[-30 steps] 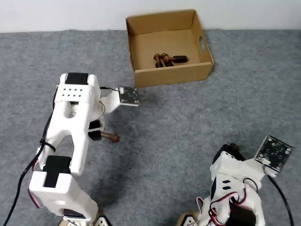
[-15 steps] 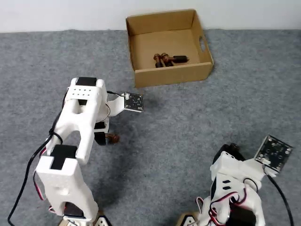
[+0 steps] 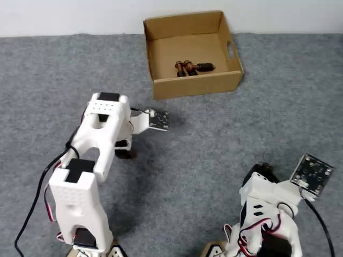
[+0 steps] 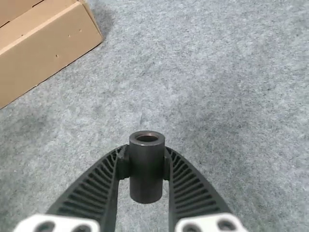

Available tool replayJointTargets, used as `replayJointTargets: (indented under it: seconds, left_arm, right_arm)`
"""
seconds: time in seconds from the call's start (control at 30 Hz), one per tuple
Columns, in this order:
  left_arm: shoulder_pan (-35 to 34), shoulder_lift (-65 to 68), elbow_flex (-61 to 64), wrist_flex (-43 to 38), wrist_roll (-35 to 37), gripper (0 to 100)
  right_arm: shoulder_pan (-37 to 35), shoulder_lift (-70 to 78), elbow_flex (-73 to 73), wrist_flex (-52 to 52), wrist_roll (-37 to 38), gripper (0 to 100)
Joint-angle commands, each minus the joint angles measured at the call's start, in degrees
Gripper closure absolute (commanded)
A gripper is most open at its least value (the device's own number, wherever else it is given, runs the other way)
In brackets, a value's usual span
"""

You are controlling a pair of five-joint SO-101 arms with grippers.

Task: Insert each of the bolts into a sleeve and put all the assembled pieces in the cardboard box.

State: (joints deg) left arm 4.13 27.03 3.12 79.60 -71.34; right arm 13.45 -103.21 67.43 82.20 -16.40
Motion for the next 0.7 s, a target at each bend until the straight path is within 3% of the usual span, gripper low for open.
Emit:
replayJointTargets:
  seconds: [0.0, 0.33, 0.67]
  left_arm:
    - [2.2, -0.26, -0.31, 0.09, -0.26, 93]
    - [3.34, -2.29, 1.36, 8.0, -0.09, 99]
    - [1.05, -22.42, 6.11, 13.45, 9.23, 99]
  right_arm:
    - [0.57, 0.13, -0.26, -0.57, 0.53, 99.1]
    - [0.57, -0.04, -0.26, -0.57, 0.53, 99.1]
    - [0.22, -0.22, -0.62, -0.48, 0.53, 99.1]
